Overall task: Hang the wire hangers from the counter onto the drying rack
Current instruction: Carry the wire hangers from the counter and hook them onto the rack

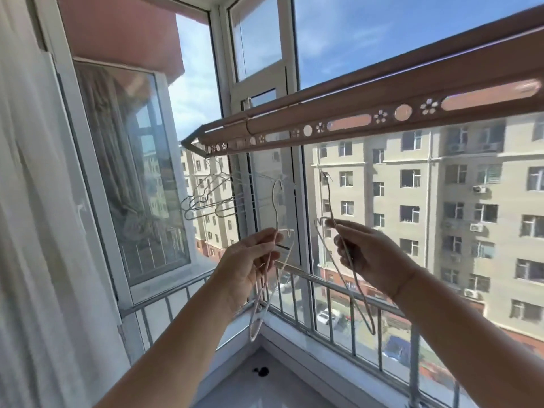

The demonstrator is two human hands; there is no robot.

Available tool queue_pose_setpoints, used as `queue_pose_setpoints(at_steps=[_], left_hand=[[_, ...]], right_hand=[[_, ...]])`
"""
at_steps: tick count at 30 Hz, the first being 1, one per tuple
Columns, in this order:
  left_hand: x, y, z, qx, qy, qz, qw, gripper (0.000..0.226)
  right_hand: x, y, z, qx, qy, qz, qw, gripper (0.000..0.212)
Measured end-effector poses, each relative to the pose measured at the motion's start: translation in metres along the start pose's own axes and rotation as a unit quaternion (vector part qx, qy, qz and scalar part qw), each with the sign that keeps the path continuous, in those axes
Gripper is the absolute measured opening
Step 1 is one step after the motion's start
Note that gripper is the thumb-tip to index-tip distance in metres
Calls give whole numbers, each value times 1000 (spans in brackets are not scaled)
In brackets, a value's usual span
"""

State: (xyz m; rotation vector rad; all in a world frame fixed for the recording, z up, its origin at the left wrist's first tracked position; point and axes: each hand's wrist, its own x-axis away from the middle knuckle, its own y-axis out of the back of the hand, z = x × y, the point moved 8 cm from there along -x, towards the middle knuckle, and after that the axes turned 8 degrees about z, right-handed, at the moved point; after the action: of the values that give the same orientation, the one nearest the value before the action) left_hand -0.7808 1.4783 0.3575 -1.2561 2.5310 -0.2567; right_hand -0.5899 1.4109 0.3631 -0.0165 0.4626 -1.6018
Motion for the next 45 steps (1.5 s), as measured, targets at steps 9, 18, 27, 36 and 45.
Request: queue_pose_setpoints(at_steps=[9,18,27,36,45], left_hand=[[-116,37,-55,-22,-11,76,997,29],[-207,36,-77,33,-57,102,993,31],[-260,39,-56,53,-41,111,992,29],[-269,52,-43,26,-33,128,991,27],[-239,101,-4,-23,12,79,997,15]], right_hand=[[-98,-14,34,27,63,-64,996,24],[-156,-3,59,92,80,-106,987,24],[-189,24,49,96,68,-139,983,22],[-199,23,33,89,70,-119,986,23],[-162,51,2,50,55,-162,984,29]])
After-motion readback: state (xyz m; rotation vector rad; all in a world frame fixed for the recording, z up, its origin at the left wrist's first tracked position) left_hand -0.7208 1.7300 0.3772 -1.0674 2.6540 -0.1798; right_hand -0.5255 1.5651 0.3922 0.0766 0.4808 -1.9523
